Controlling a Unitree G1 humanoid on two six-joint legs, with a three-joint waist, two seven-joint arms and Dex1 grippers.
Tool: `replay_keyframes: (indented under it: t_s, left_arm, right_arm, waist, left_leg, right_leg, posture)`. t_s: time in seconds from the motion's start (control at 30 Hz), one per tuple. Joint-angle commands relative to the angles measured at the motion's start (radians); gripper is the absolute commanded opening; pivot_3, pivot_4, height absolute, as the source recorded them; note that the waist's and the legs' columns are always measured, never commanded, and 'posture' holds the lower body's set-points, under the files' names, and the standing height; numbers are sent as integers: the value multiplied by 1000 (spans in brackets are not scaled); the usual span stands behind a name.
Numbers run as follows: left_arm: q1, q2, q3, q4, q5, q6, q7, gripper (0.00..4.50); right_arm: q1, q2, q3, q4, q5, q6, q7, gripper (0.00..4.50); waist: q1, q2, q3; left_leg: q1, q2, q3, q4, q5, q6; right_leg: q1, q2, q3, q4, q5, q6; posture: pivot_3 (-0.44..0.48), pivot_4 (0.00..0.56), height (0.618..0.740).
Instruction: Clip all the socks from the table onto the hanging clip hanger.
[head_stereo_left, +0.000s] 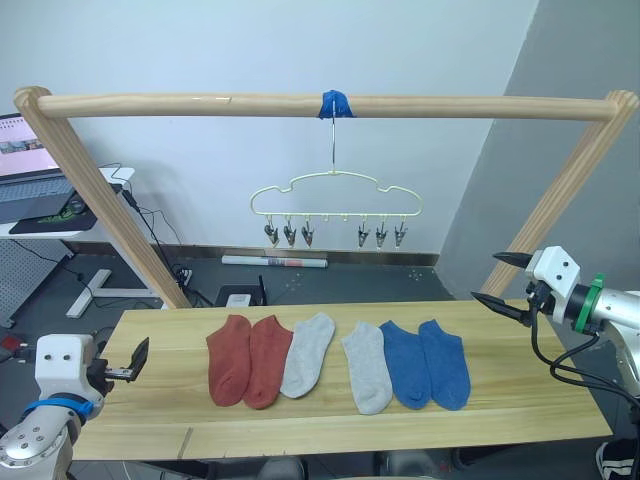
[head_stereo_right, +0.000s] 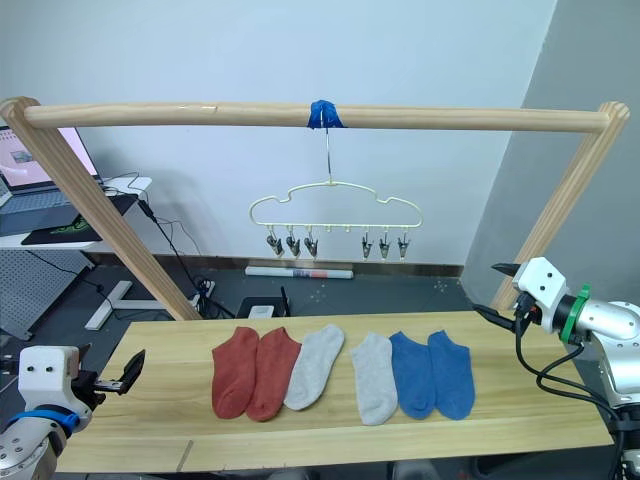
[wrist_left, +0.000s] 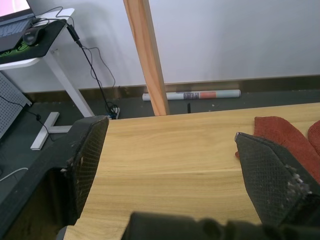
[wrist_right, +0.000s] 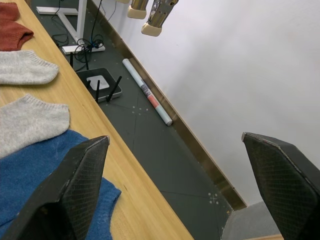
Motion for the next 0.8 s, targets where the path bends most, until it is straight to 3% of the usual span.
replay_keyframes:
  t_s: [0.03, 0.17, 0.53, 0.8]
  left_arm:
    - [-22, 7, 41, -2, -15, -1, 12, 4500]
    - [-28, 7, 48, 17, -11, -10, 19, 4500]
    - [-26, 1, 78, -4, -129, -103, -147, 4500]
    - [-89, -33, 30, -74, -105, -90, -75, 4500]
  right_arm:
    - [-2, -3, -21, -23, 6, -16, -9, 4466]
    - [2, -4, -23, -23, 7, -20, -7, 4466]
    - [8, -1, -23, -18, 9, -25, -7, 4466]
    - [29, -1, -27, -53, 16, -11, -12, 4466]
  waist:
    - [0, 0, 0]
    - [0, 0, 0]
    - [0, 0, 0]
    - [0, 0, 0]
  left_leg:
    - [0, 0, 0, 0, 0, 0]
    - [0, 0, 0, 0, 0, 0]
    - [0, 0, 1, 0, 0, 0]
    - [0, 0, 1, 0, 0, 0]
  right_leg:
    - [0, 0, 0, 0, 0, 0]
    - [0, 0, 0, 0, 0, 0]
    - [0, 0, 0, 0, 0, 0]
    - [0, 0, 1, 0, 0, 0]
  posture:
    - [-42, 6, 740]
    - [-42, 7, 740]
    - [-48, 12, 740]
    - [-64, 29, 740]
